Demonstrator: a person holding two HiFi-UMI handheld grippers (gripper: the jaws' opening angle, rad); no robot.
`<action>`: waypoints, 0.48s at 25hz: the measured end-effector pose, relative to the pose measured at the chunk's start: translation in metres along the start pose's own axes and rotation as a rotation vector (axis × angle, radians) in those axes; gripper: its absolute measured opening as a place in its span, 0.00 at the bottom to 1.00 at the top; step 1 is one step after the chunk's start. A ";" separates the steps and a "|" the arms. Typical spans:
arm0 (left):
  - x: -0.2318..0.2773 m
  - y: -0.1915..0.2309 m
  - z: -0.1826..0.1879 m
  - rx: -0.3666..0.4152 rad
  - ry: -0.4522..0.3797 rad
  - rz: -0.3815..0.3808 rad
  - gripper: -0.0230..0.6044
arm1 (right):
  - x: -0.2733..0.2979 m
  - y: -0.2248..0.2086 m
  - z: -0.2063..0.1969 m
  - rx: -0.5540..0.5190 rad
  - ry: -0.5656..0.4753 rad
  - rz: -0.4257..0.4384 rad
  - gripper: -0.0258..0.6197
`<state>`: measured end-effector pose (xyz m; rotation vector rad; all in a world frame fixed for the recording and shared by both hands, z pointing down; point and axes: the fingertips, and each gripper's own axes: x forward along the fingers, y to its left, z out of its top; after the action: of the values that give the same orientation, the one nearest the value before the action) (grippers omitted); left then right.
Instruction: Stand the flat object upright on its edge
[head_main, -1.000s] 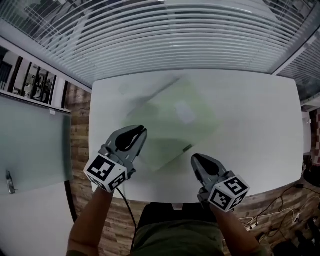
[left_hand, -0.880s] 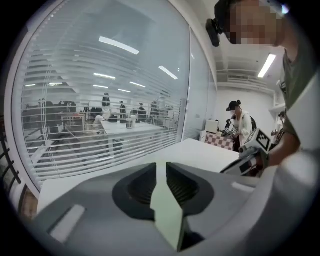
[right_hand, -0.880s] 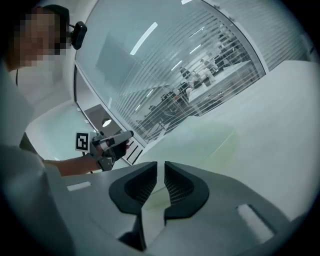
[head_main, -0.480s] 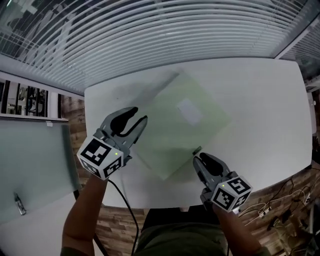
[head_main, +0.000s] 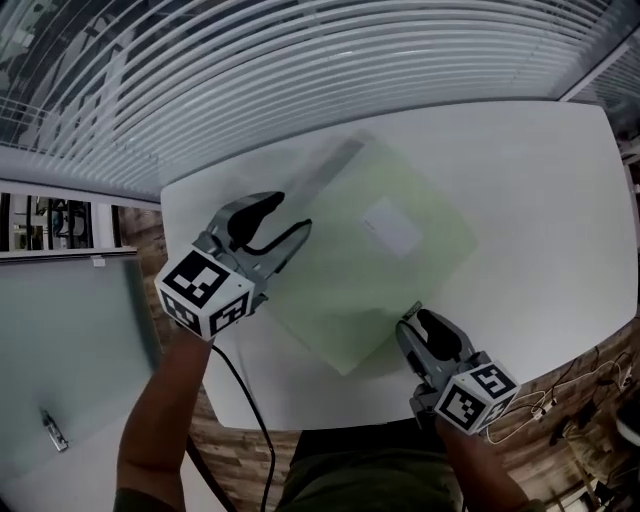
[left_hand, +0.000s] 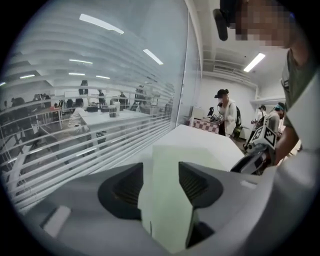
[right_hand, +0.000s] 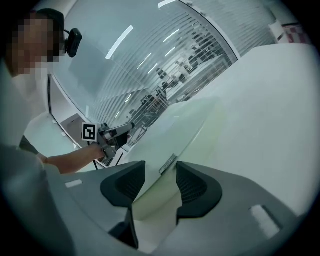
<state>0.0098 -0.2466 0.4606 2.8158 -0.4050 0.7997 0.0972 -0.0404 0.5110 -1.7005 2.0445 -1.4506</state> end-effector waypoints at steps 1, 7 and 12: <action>0.004 0.003 -0.002 0.001 0.013 -0.013 0.36 | 0.001 -0.001 0.000 0.005 0.000 -0.007 0.32; 0.021 0.012 -0.006 0.029 0.097 -0.109 0.46 | 0.004 -0.005 -0.010 0.072 0.010 -0.034 0.39; 0.032 0.013 -0.007 0.024 0.152 -0.184 0.51 | 0.005 -0.006 -0.011 0.103 0.005 -0.047 0.42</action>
<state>0.0286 -0.2641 0.4856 2.7379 -0.1121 0.9741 0.0925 -0.0376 0.5233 -1.7176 1.9085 -1.5470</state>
